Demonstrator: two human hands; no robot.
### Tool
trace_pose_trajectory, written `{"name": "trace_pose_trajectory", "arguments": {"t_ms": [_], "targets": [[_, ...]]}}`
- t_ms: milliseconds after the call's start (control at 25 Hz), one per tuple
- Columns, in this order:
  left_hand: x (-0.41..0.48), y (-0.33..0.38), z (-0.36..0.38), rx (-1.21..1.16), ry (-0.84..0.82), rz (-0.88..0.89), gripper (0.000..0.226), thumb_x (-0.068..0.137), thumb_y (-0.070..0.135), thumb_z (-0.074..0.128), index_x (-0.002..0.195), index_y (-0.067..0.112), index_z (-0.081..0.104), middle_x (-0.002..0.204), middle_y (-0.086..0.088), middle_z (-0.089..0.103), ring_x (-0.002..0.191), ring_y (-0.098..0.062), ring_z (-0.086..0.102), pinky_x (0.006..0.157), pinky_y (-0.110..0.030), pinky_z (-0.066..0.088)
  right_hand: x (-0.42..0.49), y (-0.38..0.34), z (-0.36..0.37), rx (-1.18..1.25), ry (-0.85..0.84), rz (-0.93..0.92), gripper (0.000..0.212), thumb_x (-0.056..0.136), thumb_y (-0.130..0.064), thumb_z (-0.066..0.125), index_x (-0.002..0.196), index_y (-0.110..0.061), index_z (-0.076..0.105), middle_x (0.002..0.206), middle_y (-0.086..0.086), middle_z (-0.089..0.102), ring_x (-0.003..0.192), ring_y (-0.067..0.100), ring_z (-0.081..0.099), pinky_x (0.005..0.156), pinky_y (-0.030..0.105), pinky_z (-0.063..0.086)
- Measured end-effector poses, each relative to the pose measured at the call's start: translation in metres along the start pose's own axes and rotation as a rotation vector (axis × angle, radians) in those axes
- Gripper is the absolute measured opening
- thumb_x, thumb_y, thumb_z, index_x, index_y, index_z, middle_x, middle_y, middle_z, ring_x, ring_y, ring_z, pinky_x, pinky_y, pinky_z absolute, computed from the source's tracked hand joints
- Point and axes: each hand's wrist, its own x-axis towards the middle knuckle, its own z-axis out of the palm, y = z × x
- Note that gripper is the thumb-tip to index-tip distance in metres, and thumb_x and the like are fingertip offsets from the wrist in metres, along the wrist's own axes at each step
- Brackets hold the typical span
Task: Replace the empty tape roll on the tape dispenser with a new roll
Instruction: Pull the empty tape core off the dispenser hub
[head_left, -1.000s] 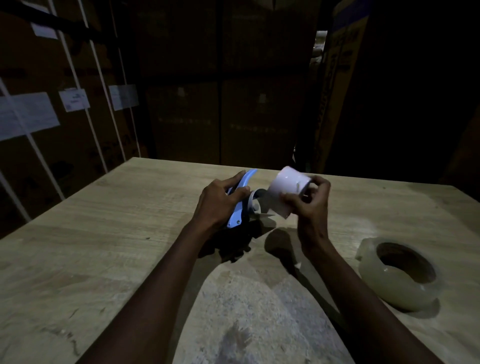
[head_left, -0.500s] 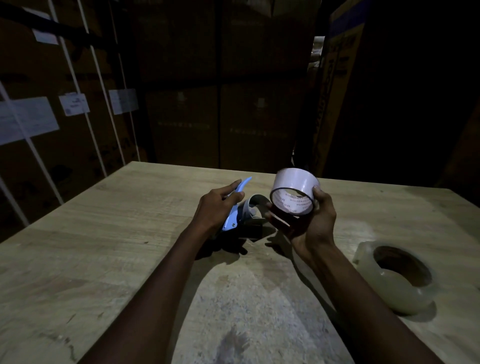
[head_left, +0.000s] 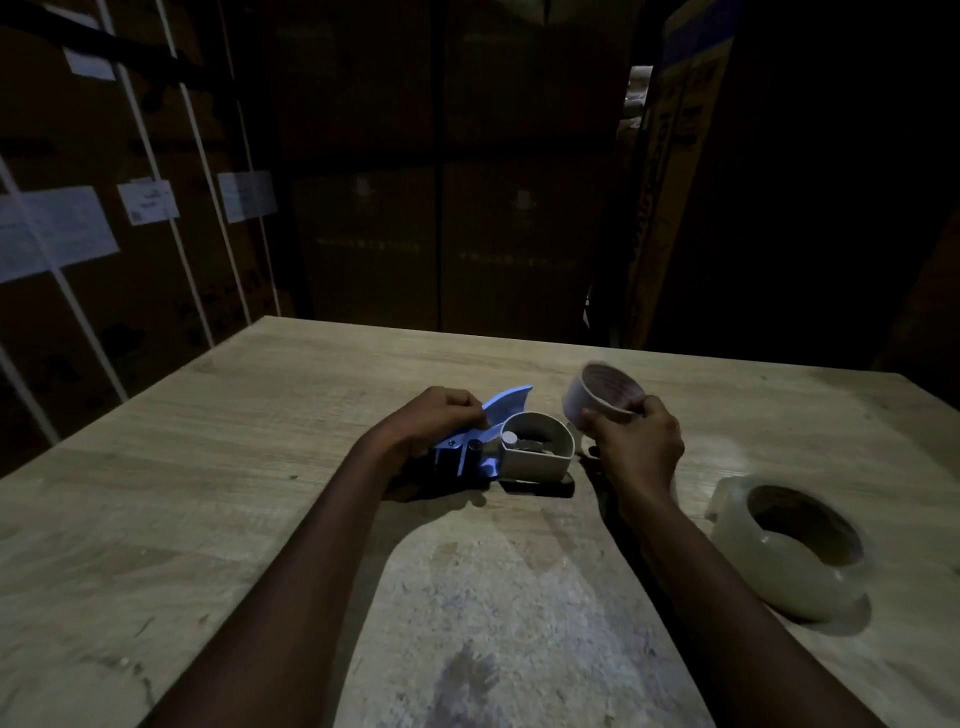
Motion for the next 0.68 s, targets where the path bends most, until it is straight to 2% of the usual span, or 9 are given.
{"name": "trace_pose_trajectory", "arguments": {"t_ms": [120,240,320,440,520,600,680], "targets": [[-0.003,0.005,-0.001,0.077,0.043,0.051,0.016,0.088,0.015,0.059,0.081,0.013,0.074,0.081,0.003,0.065,0.076,-0.012,0.056,0.065,-0.026,0.041,0.007,0.009,0.002,-0.028,0.025,0.047,0.026,0.062,-0.017,0.075,0.086,-0.023,0.065,0.101,0.013,0.065,0.081,0.027,0.065,0.071,0.043,0.06],[-0.002,0.007,0.002,0.192,0.132,0.114,0.019,0.087,0.017,0.064,0.101,0.011,0.075,0.099,-0.005,0.073,0.082,-0.011,0.061,0.069,-0.023,0.048,0.007,0.01,0.004,0.089,-0.009,0.074,0.026,0.07,-0.005,0.068,0.08,-0.028,0.063,0.103,0.017,0.064,0.071,0.026,0.07,0.057,0.04,0.061],[-0.002,0.008,0.004,0.255,0.172,0.145,0.021,0.086,0.018,0.066,0.104,0.012,0.075,0.105,-0.007,0.074,0.089,-0.013,0.063,0.078,-0.028,0.051,0.006,0.008,0.004,0.135,-0.045,0.082,0.03,0.075,-0.001,0.064,0.079,-0.031,0.06,0.101,0.018,0.066,0.068,0.025,0.071,0.058,0.041,0.061],[-0.001,0.008,0.007,0.284,0.195,0.159,0.02,0.084,0.02,0.068,0.102,0.015,0.076,0.104,-0.008,0.076,0.094,-0.016,0.066,0.087,-0.038,0.056,0.004,0.004,0.005,0.146,-0.054,0.08,0.03,0.076,-0.004,0.062,0.093,-0.028,0.064,0.104,0.018,0.066,0.069,0.025,0.071,0.059,0.04,0.061],[0.001,0.007,0.011,0.307,0.197,0.156,0.019,0.083,0.022,0.069,0.1,0.019,0.077,0.102,-0.006,0.076,0.095,-0.018,0.067,0.087,-0.046,0.056,0.001,0.0,0.005,0.147,-0.067,0.077,0.028,0.078,-0.01,0.06,0.1,-0.025,0.064,0.098,0.017,0.069,0.068,0.025,0.071,0.06,0.041,0.061],[0.002,0.006,0.015,0.331,0.201,0.159,0.019,0.083,0.023,0.069,0.099,0.02,0.077,0.103,-0.006,0.076,0.096,-0.02,0.066,0.087,-0.048,0.056,-0.002,-0.004,0.004,0.18,-0.105,0.09,0.026,0.083,-0.015,0.057,0.108,-0.019,0.063,0.09,0.015,0.072,0.07,0.025,0.072,0.066,0.043,0.061],[0.002,0.006,0.019,0.34,0.212,0.164,0.02,0.083,0.023,0.068,0.101,0.021,0.076,0.104,-0.006,0.075,0.096,-0.02,0.067,0.086,-0.048,0.057,-0.005,-0.009,0.002,0.189,-0.144,0.089,0.033,0.088,-0.02,0.055,0.121,-0.017,0.056,0.096,0.013,0.07,0.076,0.025,0.071,0.07,0.043,0.06]]}}
